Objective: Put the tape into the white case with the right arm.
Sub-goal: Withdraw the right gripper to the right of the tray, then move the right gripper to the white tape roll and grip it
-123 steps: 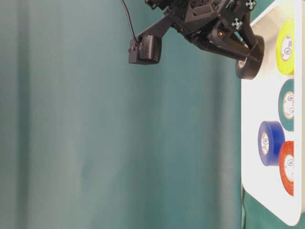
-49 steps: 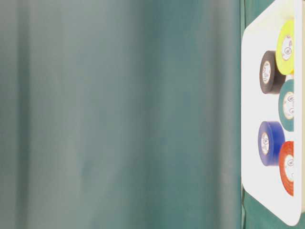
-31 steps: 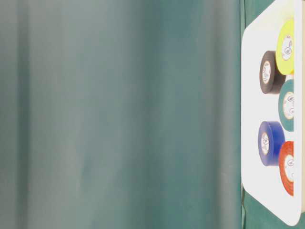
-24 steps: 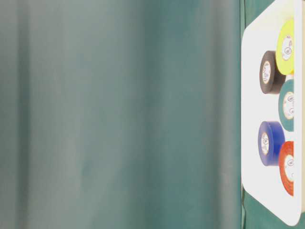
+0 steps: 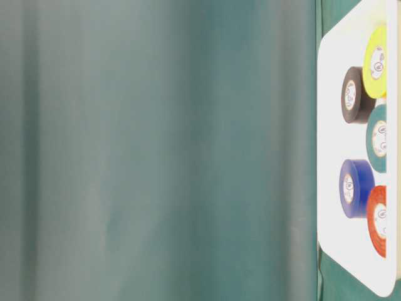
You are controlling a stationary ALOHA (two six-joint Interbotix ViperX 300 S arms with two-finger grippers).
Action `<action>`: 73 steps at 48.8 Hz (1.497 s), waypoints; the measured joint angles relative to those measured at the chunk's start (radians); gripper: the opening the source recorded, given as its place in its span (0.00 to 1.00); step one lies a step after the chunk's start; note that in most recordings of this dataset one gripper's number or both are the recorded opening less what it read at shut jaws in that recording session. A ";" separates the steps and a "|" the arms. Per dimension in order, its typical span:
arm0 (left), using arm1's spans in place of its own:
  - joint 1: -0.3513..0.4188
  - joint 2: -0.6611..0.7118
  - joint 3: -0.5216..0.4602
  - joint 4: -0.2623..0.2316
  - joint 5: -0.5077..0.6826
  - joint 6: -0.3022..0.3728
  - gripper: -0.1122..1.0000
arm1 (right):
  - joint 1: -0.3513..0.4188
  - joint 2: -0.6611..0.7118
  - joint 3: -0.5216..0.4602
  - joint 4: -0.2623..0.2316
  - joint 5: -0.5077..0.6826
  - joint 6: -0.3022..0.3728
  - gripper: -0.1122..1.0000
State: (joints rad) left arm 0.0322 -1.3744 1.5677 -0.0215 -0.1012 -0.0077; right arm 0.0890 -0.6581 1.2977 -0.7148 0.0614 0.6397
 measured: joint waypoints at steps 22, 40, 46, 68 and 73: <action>0.000 0.000 0.000 0.000 -0.002 0.000 0.10 | 0.155 0.000 0.021 -0.002 0.000 -0.002 0.68; 0.000 0.000 0.000 0.002 -0.002 0.000 0.10 | 0.172 0.038 0.008 -0.005 0.009 -0.002 0.68; 0.000 0.000 0.000 0.000 -0.002 0.000 0.10 | 0.201 0.081 -0.029 -0.005 0.009 -0.002 0.68; 0.000 0.000 0.000 0.000 -0.002 0.000 0.10 | 0.287 0.387 -0.250 -0.005 -0.075 -0.002 0.68; 0.000 0.000 0.003 0.000 -0.002 0.000 0.10 | 0.296 0.456 -0.295 -0.005 -0.098 -0.002 0.68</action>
State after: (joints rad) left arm 0.0322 -1.3744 1.5708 -0.0215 -0.1028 -0.0077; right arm 0.3850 -0.2025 1.0032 -0.7194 -0.0368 0.6381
